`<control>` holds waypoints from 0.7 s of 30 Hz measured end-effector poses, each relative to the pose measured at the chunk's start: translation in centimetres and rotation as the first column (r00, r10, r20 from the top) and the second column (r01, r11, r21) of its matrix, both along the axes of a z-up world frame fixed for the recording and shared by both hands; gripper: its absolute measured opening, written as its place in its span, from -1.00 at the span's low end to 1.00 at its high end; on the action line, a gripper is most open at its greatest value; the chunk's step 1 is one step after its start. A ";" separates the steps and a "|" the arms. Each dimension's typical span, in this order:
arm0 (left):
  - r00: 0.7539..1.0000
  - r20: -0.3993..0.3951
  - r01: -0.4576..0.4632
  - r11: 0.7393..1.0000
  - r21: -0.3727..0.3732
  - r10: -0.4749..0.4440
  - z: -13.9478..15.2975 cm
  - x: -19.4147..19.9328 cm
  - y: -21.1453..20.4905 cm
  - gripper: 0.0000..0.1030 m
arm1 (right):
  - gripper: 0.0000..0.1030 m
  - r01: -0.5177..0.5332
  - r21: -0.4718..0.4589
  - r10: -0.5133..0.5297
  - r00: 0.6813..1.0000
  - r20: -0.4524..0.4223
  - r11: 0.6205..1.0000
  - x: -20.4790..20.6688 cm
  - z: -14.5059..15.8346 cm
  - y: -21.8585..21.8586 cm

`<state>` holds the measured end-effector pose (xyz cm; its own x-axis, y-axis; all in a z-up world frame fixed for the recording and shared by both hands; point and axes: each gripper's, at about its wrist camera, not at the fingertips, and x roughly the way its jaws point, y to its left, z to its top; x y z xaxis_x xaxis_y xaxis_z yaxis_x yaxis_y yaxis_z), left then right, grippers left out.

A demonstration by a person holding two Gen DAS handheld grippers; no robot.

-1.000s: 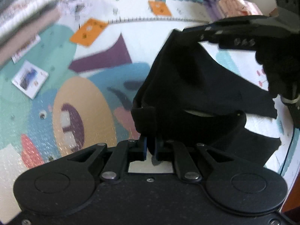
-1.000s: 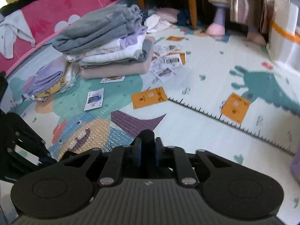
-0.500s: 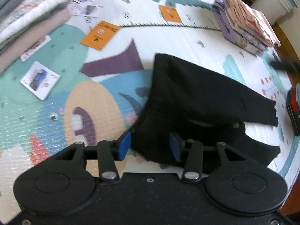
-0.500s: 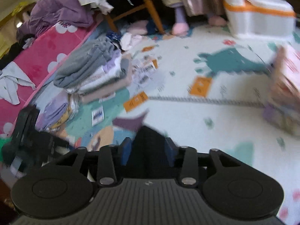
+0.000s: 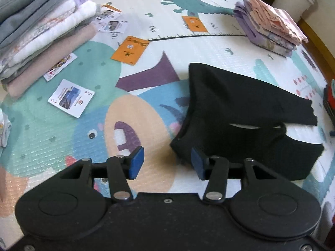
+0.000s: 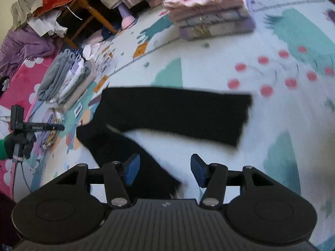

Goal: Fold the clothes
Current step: 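Grasp the frayed hem of one pant leg with the right tool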

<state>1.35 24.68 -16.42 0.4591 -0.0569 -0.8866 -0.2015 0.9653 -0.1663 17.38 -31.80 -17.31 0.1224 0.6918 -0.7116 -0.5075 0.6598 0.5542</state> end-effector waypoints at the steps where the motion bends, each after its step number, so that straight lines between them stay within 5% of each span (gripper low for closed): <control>1: 1.000 0.004 -0.014 1.000 -0.004 0.014 -0.3 0.0 0.1 -0.06 | 0.11 -0.004 0.001 0.004 1.000 -0.005 1.000 -0.5 -0.8 -0.4; 8: 0.995 -0.013 -0.099 0.991 -0.094 0.098 -2.3 0.5 -0.1 0.01 | 0.12 -0.083 0.010 0.083 0.996 0.024 0.996 -2.1 -3.3 -0.8; 21: 0.995 -0.060 -0.083 0.990 -0.110 0.077 -4.8 0.6 -0.6 0.01 | -0.03 -0.295 0.012 0.290 0.943 0.166 0.955 -3.8 -3.8 2.3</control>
<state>1.92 24.08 -21.19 0.4166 -0.1220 -0.9009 -0.2894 0.9216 -0.2587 13.54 -29.52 -21.13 0.0211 0.7391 -0.6733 -0.7592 0.4500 0.4702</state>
